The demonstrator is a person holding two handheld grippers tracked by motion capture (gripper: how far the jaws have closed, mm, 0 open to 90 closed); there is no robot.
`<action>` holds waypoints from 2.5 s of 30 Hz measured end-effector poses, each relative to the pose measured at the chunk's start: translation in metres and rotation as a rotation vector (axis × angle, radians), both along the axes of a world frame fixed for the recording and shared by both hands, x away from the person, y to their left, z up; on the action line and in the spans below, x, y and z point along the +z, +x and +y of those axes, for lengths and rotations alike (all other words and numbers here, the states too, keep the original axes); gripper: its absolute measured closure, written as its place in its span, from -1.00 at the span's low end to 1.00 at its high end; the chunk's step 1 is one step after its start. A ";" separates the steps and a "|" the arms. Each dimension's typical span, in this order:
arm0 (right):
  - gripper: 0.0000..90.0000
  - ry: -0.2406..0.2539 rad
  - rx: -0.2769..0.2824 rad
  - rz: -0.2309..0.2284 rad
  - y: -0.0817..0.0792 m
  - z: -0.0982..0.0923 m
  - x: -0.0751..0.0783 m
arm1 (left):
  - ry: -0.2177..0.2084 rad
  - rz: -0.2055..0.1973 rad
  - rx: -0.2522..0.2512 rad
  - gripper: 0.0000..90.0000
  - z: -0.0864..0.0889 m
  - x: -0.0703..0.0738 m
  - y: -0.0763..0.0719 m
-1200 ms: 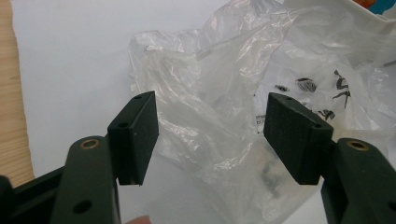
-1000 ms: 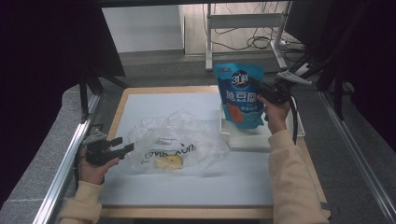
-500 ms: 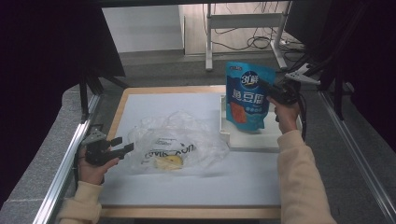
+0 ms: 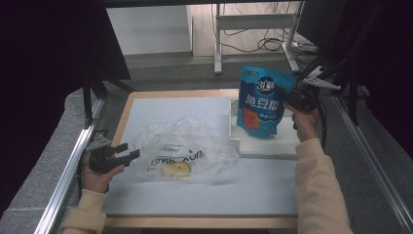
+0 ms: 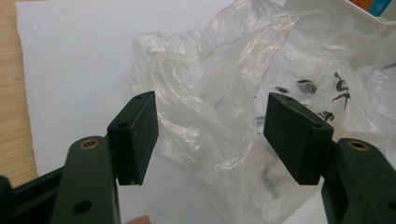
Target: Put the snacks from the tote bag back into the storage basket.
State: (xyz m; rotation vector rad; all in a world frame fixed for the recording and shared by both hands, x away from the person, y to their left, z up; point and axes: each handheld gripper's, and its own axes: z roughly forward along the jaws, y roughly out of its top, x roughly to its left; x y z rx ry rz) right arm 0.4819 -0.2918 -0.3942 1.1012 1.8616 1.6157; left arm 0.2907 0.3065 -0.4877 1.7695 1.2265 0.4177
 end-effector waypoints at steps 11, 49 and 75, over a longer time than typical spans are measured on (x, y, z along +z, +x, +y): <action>0.77 -0.009 0.001 0.017 0.001 -0.005 0.001 | 0.004 -0.004 0.006 -0.21 0.003 0.000 -0.003; -0.18 -0.048 -0.151 0.069 -0.047 -0.016 -0.001 | -0.012 -0.039 -0.009 -0.21 0.000 0.011 -0.005; -0.22 -0.113 0.068 0.137 -0.143 0.020 -0.054 | -0.012 -0.037 -0.035 -0.21 -0.007 0.011 -0.005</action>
